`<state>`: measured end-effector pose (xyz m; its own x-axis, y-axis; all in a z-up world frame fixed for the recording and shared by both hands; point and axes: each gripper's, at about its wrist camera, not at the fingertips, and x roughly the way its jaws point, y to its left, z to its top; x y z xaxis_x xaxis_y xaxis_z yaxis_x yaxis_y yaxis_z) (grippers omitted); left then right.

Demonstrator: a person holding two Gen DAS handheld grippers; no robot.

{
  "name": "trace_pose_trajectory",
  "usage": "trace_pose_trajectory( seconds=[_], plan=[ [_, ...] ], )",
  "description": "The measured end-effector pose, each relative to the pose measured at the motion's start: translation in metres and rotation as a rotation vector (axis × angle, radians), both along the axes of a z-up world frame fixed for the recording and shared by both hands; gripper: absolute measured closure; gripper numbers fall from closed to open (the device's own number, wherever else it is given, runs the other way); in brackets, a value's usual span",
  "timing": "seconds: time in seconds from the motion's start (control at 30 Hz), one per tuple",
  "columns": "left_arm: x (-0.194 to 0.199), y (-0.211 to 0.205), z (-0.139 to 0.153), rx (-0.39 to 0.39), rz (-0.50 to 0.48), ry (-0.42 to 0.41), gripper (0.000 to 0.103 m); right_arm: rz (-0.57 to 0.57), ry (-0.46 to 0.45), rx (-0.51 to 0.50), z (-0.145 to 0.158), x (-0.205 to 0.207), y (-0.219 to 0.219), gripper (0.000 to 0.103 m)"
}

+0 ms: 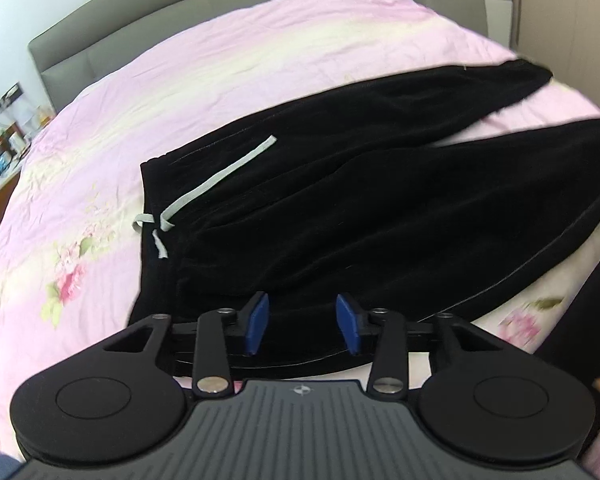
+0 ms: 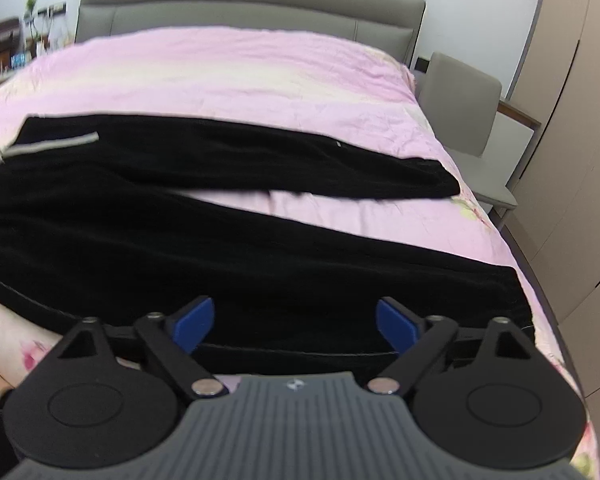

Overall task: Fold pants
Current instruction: 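Grasp the waistband with the left gripper while the right gripper grasps the hem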

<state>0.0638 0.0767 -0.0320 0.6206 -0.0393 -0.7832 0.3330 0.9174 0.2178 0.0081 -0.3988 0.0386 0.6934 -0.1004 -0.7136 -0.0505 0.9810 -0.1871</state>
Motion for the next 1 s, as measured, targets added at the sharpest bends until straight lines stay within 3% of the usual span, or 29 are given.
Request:
trace_pose_trajectory(
  seconds=[0.07, 0.17, 0.23, 0.33, 0.43, 0.5, 0.63, 0.73, 0.8, 1.0],
  plan=[
    [0.008, 0.012, -0.005, 0.071, -0.031, 0.014, 0.057, 0.007, 0.041, 0.009, -0.004, 0.009, -0.018, 0.034],
    [0.02, 0.03, -0.012, 0.147, -0.094, 0.072, 0.056, -0.003, 0.122, 0.009, -0.012, 0.025, -0.043, 0.042],
    [0.026, 0.039, -0.019, 0.181, -0.162, 0.119, 0.048, 0.0, 0.188, 0.006, -0.017, 0.035, -0.059, 0.044],
    [0.034, 0.049, -0.034, 0.248, -0.26, 0.204, 0.041, -0.004, 0.266, -0.019, -0.023, 0.049, -0.081, 0.044],
    [0.046, 0.054, -0.055, 0.339, -0.302, 0.274, 0.039, -0.013, 0.331, -0.051, -0.03, 0.061, -0.1, 0.044],
    [0.054, 0.056, -0.071, 0.396, -0.31, 0.294, 0.032, -0.003, 0.357, -0.068, -0.033, 0.067, -0.11, 0.044],
    [0.057, 0.048, -0.095, 0.488, -0.378, 0.306, 0.028, 0.068, 0.381, -0.086, -0.035, 0.07, -0.125, 0.041],
    [0.047, 0.038, -0.11, 0.56, -0.478, 0.31, 0.024, 0.147, 0.418, -0.16, -0.038, 0.066, -0.133, 0.039],
    [0.041, 0.034, -0.122, 0.619, -0.537, 0.306, 0.015, 0.194, 0.464, -0.191, -0.041, 0.066, -0.142, 0.036],
    [0.046, 0.032, -0.145, 0.674, -0.542, 0.311, 0.005, 0.322, 0.541, -0.274, -0.063, 0.066, -0.151, 0.03]
  ],
)
